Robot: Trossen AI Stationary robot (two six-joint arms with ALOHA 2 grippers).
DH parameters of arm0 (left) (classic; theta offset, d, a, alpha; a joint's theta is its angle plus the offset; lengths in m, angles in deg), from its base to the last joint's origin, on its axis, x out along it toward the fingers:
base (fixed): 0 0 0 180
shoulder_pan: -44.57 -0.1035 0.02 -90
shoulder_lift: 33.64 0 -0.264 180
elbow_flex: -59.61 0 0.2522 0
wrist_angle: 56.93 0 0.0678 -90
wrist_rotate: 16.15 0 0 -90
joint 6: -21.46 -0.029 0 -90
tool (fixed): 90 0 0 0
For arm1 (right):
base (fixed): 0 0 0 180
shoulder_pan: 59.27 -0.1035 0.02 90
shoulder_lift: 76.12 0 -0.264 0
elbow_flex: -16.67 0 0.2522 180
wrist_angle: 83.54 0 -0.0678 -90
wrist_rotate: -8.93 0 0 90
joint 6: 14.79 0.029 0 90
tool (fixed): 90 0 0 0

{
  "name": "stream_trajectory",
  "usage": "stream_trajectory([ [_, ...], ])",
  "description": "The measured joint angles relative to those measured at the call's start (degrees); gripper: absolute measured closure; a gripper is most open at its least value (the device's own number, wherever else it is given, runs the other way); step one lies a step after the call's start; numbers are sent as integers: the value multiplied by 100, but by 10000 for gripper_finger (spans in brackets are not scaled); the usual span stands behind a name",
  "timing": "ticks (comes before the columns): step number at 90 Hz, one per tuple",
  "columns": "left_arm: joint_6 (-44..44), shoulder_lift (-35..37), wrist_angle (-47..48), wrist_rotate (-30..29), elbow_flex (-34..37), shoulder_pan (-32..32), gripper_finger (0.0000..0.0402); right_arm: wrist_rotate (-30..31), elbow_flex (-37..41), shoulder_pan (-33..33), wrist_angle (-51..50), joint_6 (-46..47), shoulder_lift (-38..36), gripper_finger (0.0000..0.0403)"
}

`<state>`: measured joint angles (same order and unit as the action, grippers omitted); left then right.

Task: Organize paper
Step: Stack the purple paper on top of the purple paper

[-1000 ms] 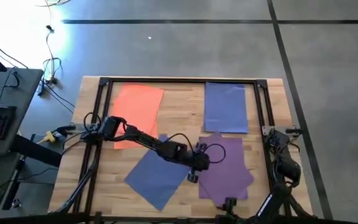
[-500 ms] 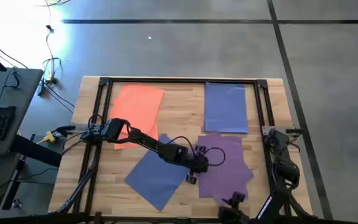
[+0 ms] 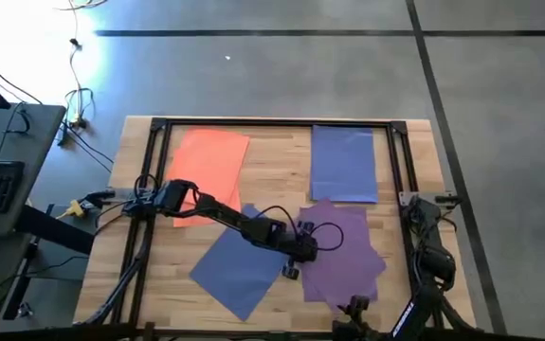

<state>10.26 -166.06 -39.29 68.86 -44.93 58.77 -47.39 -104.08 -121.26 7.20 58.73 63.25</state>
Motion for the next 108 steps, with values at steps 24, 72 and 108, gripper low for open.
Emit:
stream_trajectory([
  [24,-2,2,9,33,-1,-2,402,62,33,17,-655,598,59,235],
  [72,-54,4,22,31,-2,-2,402,-237,38,60,-523,1035,65,386],
  [108,-798,313,109,-1086,-4,160,402,-333,-363,-44,-579,1928,3,403],
])
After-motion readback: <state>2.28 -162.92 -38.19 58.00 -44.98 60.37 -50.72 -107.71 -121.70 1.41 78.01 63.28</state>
